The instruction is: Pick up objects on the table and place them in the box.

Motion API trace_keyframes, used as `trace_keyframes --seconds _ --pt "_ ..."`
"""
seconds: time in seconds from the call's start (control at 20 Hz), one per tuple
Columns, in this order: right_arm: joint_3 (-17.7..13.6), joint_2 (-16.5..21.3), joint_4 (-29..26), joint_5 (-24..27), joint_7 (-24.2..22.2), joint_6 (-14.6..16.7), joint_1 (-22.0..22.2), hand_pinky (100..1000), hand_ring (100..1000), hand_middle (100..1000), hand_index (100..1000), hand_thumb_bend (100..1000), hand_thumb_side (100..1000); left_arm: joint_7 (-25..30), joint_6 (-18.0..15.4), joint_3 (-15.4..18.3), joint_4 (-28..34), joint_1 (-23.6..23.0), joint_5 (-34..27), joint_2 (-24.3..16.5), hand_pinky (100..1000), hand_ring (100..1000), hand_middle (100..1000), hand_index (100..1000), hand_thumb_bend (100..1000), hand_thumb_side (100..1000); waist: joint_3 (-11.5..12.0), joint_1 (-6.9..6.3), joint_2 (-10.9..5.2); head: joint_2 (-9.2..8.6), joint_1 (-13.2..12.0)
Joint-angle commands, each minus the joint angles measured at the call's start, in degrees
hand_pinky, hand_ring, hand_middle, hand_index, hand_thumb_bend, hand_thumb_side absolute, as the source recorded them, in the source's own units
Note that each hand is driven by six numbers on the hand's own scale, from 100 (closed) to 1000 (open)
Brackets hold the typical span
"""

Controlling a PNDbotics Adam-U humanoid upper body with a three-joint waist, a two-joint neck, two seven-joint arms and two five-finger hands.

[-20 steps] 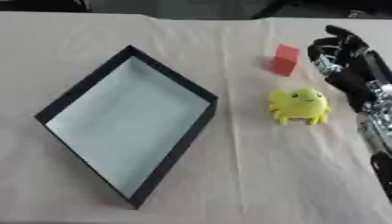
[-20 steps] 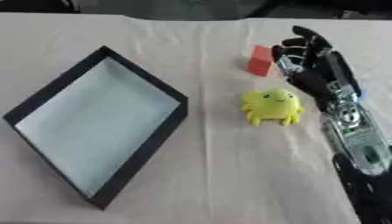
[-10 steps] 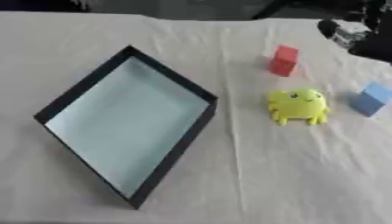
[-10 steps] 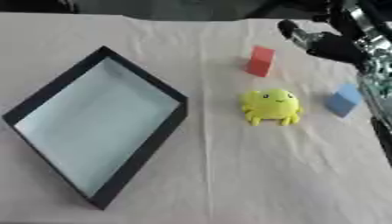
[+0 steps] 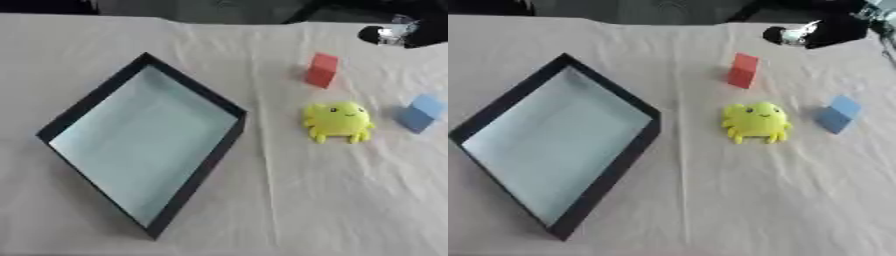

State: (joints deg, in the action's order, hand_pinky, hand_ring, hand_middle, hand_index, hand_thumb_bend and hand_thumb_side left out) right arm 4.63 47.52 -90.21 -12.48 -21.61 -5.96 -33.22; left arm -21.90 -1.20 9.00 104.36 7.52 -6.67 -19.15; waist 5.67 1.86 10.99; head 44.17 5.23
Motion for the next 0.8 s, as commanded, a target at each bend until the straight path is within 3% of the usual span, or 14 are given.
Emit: trace_keyframes --seconds 0.05,0.45,0.8 --pt "-0.90 3.76 0.37 -0.81 -1.15 0.86 0.28 893 881 846 945 594 435 0.10 -0.05 0.26 0.76 0.22 0.36 -1.65 798 572 787 785 433 655 -0.14 -0.03 -1.29 -0.05 0.50" --pt "-1.85 6.98 -0.06 -2.00 -2.94 2.12 4.92 894 881 833 942 620 453 0.16 -0.05 0.25 0.69 0.13 0.44 -2.01 798 573 788 784 434 656 -0.62 0.06 -1.45 -0.05 1.32" --pt "-2.45 10.28 -2.12 -1.99 -3.53 0.53 9.50 894 881 832 940 627 486 0.16 -0.04 0.23 0.65 0.15 0.52 -2.29 798 573 788 784 433 656 -1.11 0.39 -1.51 -0.05 1.35"
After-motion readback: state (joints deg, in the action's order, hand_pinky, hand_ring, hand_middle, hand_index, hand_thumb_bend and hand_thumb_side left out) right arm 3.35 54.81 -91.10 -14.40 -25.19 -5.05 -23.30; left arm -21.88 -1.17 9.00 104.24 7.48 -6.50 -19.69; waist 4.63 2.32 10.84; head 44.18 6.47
